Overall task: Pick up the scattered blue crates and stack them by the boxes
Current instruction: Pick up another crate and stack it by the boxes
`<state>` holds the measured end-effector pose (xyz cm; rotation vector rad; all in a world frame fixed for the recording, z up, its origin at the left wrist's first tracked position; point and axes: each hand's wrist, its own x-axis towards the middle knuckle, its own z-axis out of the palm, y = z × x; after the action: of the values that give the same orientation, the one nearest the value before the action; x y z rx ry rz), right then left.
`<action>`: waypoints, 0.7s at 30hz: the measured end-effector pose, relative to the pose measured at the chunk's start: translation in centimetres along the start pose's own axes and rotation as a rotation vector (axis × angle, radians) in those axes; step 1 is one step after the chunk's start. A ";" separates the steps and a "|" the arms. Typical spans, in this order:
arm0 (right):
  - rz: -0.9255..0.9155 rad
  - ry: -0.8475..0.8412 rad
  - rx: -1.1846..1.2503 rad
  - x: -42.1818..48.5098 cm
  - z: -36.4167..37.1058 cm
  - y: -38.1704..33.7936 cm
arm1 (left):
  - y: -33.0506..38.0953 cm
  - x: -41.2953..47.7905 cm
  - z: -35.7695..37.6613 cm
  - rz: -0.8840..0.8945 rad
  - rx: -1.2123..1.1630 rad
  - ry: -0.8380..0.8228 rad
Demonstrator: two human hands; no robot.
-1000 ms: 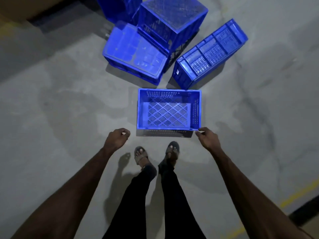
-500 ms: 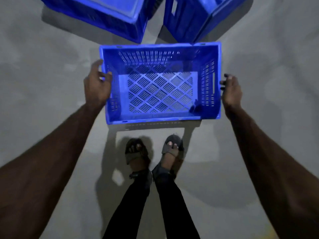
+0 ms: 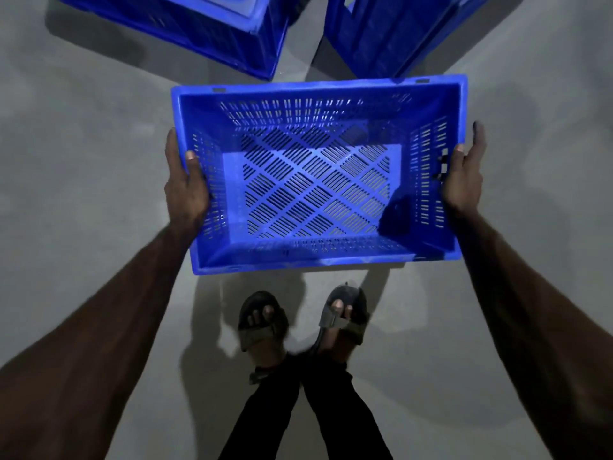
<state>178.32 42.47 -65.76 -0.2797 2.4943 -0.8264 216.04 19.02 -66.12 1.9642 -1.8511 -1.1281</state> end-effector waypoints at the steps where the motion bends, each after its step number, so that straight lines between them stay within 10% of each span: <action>1: -0.033 -0.021 -0.002 0.2 -0.2 0.3 | -0.3 0.2 -0.1 0.016 0.019 -0.019; 21: -0.212 -0.183 0.133 1.0 -1.1 0.7 | -0.6 0.0 -0.4 0.111 -0.050 -0.028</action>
<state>176.85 43.26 -65.80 -0.5545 2.2541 -0.9990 216.70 18.98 -66.23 1.8036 -1.9014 -1.1621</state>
